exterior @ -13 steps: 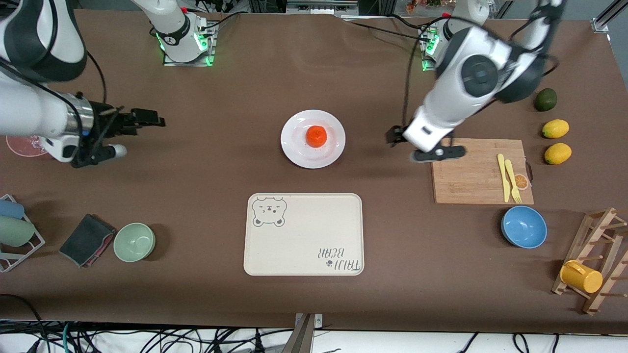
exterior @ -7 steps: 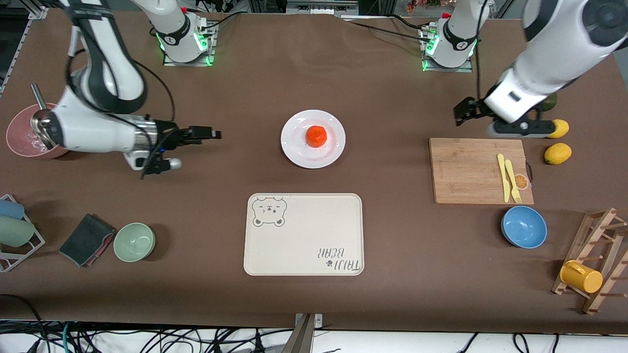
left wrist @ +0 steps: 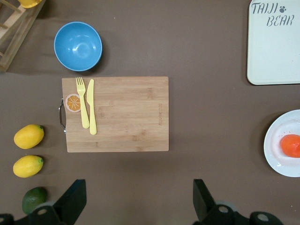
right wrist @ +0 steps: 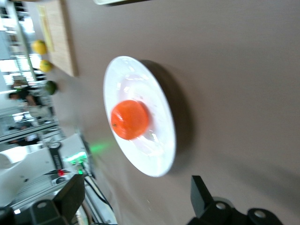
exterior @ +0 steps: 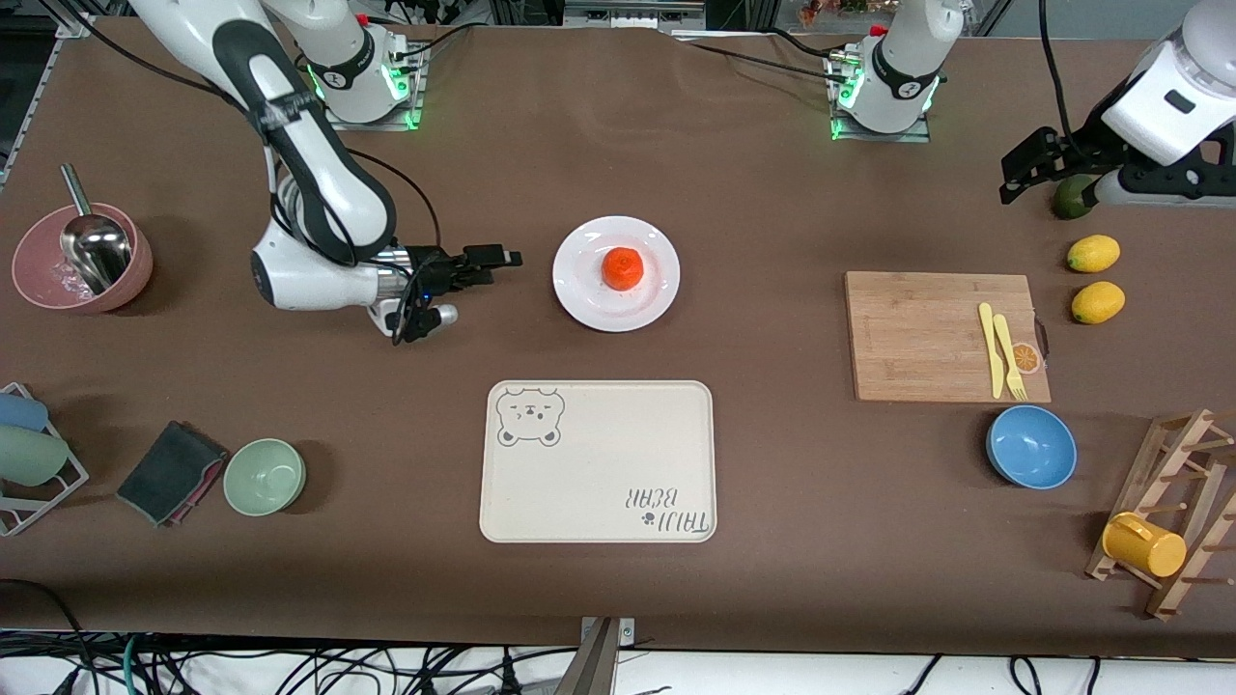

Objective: Place orange and plate with both arms
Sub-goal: 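Move the right gripper to the plate rim and grip it, then slide the plate with the right gripper onto the bear tray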

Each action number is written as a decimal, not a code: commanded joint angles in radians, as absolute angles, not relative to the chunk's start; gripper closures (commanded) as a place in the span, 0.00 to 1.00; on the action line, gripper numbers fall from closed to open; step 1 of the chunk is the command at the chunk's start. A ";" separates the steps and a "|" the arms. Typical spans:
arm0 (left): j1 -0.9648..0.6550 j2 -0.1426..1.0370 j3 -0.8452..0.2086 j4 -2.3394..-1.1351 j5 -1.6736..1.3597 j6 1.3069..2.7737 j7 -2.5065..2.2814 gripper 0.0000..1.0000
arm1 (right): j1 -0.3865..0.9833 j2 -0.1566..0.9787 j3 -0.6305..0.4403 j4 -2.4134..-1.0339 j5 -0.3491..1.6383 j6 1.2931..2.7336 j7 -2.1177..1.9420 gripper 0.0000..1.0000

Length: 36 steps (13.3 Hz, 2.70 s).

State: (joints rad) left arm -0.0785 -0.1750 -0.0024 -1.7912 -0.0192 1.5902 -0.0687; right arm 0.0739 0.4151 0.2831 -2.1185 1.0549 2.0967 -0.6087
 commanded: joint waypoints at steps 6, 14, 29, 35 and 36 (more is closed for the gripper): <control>-0.077 -0.049 -0.006 -1.638 0.008 1.522 -0.066 0.00 | 0.121 0.594 0.316 -2.121 1.439 2.197 -1.049 0.05; -0.075 -0.043 -0.005 -1.611 0.000 1.506 -0.068 0.00 | 0.156 0.650 0.316 -2.120 1.505 2.241 -1.161 0.28; -0.061 -0.040 -0.015 -1.582 -0.005 1.506 -0.067 0.00 | 0.195 0.652 0.316 -2.111 1.508 2.292 -1.160 1.00; -0.051 -0.040 -0.012 -1.582 -0.005 1.506 -0.067 0.00 | 0.180 0.649 0.313 -1.999 1.499 2.289 -0.941 1.00; -0.051 -0.040 -0.014 -1.582 -0.005 1.506 -0.067 0.00 | 0.178 0.650 0.305 -1.959 1.490 2.289 -0.883 1.00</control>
